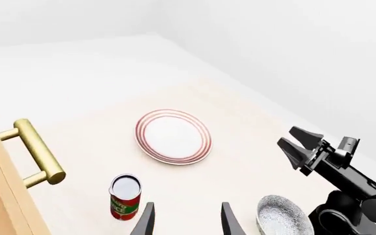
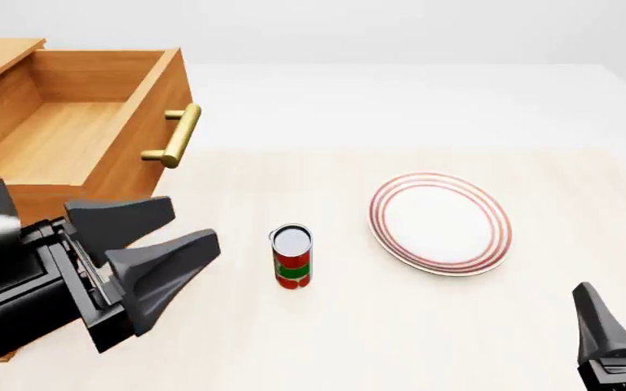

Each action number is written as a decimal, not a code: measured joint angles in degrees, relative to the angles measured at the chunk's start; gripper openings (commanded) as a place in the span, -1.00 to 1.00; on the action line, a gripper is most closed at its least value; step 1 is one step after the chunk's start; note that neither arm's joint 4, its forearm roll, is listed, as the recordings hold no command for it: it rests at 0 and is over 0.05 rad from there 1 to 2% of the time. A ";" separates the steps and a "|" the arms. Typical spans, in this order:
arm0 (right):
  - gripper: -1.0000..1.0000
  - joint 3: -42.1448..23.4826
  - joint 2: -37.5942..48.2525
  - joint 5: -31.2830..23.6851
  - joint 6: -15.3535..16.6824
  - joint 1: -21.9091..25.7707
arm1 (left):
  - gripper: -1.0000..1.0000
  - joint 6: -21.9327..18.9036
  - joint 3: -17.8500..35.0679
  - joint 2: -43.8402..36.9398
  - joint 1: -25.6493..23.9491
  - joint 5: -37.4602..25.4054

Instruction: Put the bowl in the top drawer of the cabinet.

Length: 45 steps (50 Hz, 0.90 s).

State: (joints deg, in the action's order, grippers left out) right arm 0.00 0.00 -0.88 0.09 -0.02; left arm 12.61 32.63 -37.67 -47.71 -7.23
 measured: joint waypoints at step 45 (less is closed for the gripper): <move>1.00 0.00 0.00 0.00 0.00 0.00 | 1.00 18.82 -0.19 -18.78 -8.42 8.43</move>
State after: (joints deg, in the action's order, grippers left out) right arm 0.00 0.00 -0.88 0.09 -0.02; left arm 31.43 32.44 -56.45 -56.13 1.20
